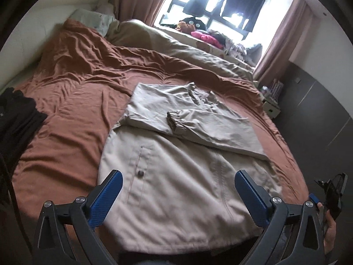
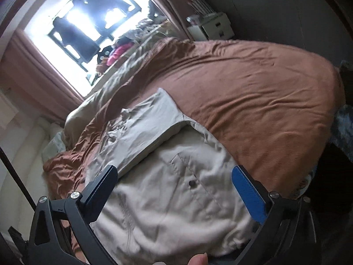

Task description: Fold large clothes

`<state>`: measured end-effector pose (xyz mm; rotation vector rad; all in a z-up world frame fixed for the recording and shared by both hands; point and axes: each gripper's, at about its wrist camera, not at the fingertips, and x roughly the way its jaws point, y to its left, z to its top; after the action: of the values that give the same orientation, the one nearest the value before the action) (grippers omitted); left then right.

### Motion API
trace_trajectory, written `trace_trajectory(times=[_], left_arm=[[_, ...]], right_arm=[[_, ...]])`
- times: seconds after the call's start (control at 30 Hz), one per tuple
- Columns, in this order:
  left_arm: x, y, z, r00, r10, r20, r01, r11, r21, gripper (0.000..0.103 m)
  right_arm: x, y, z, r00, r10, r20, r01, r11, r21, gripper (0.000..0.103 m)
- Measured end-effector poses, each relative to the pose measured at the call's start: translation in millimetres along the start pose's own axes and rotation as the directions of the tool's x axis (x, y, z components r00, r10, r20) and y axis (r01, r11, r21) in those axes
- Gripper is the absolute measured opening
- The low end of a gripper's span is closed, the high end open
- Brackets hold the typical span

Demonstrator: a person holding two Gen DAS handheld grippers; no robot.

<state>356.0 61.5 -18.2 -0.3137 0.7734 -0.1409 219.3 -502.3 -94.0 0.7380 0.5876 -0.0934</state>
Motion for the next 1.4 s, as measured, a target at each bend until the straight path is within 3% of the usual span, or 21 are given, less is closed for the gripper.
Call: trace_trajectory(times=[0.3,0.67,0.97,1.1,1.23,1.33,1.4], left_arm=[[-77.7,1.7,-47.3,0.996,0.027,0.081,-0.028,1.000,0.007,0.102],[-118.9,10.7,-105.2,0.996,-0.007,0.094,0.004,0.999,0.033,0.102],[-118.2,30.1,-140.2,0.995,-0.010,0.100,0.008,1.000,0.018,0.102],[-104.8,46.3,-148.7,0.997,-0.007,0.070,0.008,1.000,-0.011,0.092],[-87.0,57.0,-149.9,0.999,0.003,0.041,-0.004,1.000,0.002,0.091],[-68.6,71.7,-150.1,1.000,0.002,0.023,-0.001,0.999,-0.033,0.080],[-53.6,82.8,-151.1,1.000,-0.008,0.006,0.008,0.997,-0.072,0.072]], right_arm=[[-66.7,-21.4,-41.1,0.992,0.089,0.089,-0.075,0.986,-0.148,0.103],[-99.2,-46.0,-72.5,0.999,0.047,0.008,-0.043,0.961,-0.275,0.103],[-118.0,-75.4,-89.6,0.998,0.065,0.003,-0.061,0.953,-0.296,0.103],[-114.3,-93.5,-100.6,0.996,0.089,-0.015,-0.090,0.957,-0.275,0.103],[-103.2,-108.2,-103.7,0.996,0.084,-0.028,-0.088,0.961,-0.260,0.103],[-88.7,-113.3,-104.9,0.997,0.058,-0.047,-0.068,0.964,-0.255,0.102],[-73.4,-113.3,-103.4,0.996,0.044,-0.073,-0.061,0.966,-0.253,0.096]])
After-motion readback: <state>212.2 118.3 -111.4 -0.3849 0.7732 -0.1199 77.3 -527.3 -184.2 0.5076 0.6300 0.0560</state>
